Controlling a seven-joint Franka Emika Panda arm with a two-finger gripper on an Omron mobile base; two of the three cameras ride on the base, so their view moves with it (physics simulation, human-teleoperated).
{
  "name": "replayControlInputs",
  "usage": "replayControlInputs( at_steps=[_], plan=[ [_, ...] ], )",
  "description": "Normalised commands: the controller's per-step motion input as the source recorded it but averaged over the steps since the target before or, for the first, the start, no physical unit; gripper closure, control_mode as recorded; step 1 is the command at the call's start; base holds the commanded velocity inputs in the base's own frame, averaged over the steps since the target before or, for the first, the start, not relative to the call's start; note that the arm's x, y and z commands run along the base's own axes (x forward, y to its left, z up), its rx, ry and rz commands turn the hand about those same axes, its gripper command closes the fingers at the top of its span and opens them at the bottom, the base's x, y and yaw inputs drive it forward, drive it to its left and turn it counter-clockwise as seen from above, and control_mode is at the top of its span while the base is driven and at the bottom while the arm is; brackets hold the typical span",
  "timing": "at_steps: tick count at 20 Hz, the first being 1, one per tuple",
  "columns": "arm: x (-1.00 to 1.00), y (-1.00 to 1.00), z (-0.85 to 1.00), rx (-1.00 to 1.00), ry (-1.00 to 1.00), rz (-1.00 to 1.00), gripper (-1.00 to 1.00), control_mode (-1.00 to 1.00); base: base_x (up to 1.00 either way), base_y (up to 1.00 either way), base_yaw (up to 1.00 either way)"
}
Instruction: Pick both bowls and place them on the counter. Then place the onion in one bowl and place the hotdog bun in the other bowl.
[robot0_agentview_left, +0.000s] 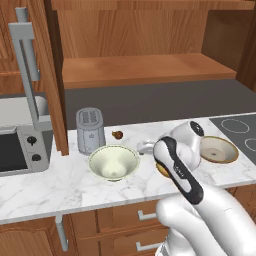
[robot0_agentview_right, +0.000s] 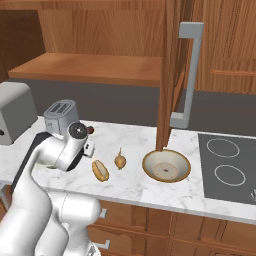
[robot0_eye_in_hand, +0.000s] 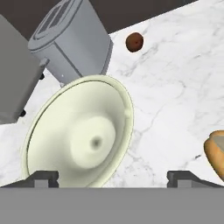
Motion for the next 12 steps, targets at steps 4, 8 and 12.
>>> replayControlInputs(
  at_steps=[4, 8, 12],
  plan=[
    [-0.39, -0.41, 0.46, -0.16, -0.04, 0.0, -1.0, -1.0, 0.0, 0.0, 0.0],
    [-0.33, -0.42, 0.17, -0.18, 0.01, 0.0, -1.0, -1.0, 0.0, 0.0, 0.0],
    [-0.3, -0.44, 0.09, -0.18, 0.09, 0.0, -1.0, -1.0, 0.0, 0.0, 0.0]
  ],
)
